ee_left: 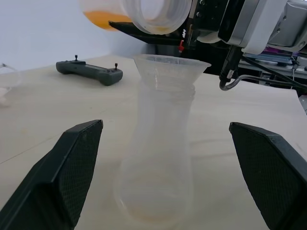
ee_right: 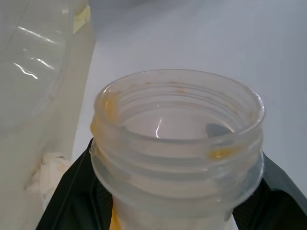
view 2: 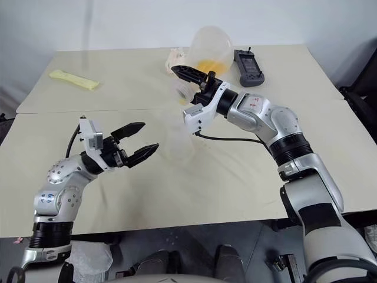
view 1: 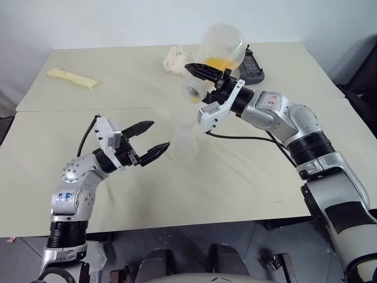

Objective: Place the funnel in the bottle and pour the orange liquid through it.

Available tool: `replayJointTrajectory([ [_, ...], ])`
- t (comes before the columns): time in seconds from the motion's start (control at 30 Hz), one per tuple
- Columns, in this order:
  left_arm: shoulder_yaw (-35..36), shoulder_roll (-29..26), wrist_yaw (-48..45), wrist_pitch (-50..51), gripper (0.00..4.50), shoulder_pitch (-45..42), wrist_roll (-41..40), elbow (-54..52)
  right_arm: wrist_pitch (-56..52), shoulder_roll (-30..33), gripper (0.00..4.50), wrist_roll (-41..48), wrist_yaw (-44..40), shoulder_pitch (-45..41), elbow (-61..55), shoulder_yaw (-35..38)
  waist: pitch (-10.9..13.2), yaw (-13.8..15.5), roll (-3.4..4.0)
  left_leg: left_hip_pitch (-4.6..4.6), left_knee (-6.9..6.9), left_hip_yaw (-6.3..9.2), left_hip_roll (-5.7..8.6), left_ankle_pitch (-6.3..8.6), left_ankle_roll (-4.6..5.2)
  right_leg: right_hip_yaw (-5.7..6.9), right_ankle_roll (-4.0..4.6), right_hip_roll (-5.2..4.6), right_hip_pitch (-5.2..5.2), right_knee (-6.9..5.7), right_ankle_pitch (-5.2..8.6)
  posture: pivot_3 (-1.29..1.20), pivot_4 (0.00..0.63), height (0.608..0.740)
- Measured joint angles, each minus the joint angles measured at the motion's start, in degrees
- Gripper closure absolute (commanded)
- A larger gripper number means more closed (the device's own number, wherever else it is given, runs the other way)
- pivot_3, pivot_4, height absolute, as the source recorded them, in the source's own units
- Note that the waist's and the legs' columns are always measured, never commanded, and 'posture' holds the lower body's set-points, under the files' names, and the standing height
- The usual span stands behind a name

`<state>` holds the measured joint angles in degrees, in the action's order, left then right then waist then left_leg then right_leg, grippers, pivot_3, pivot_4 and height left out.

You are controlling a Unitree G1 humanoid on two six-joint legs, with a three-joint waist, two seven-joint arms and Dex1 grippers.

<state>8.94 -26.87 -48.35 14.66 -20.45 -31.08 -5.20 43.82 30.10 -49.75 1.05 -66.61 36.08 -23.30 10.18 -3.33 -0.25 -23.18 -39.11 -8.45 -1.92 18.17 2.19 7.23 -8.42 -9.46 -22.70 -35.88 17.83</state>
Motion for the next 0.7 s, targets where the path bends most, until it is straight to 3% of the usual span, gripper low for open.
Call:
replayJointTrajectory([
  [0.7, -0.51, 0.54, 0.05, -0.9, 0.0, -0.56, 0.0, 1.43, 1.18, 0.95, 1.92, -3.46, 4.54, -0.05, -0.03, -1.24, 0.0, 0.0, 0.0, 0.0, 0.0, 0.0, 0.0, 0.0, 0.0, 0.0, 0.0, 0.0, 0.0, 0.0, 0.0, 0.0, 0.15, 0.74],
])
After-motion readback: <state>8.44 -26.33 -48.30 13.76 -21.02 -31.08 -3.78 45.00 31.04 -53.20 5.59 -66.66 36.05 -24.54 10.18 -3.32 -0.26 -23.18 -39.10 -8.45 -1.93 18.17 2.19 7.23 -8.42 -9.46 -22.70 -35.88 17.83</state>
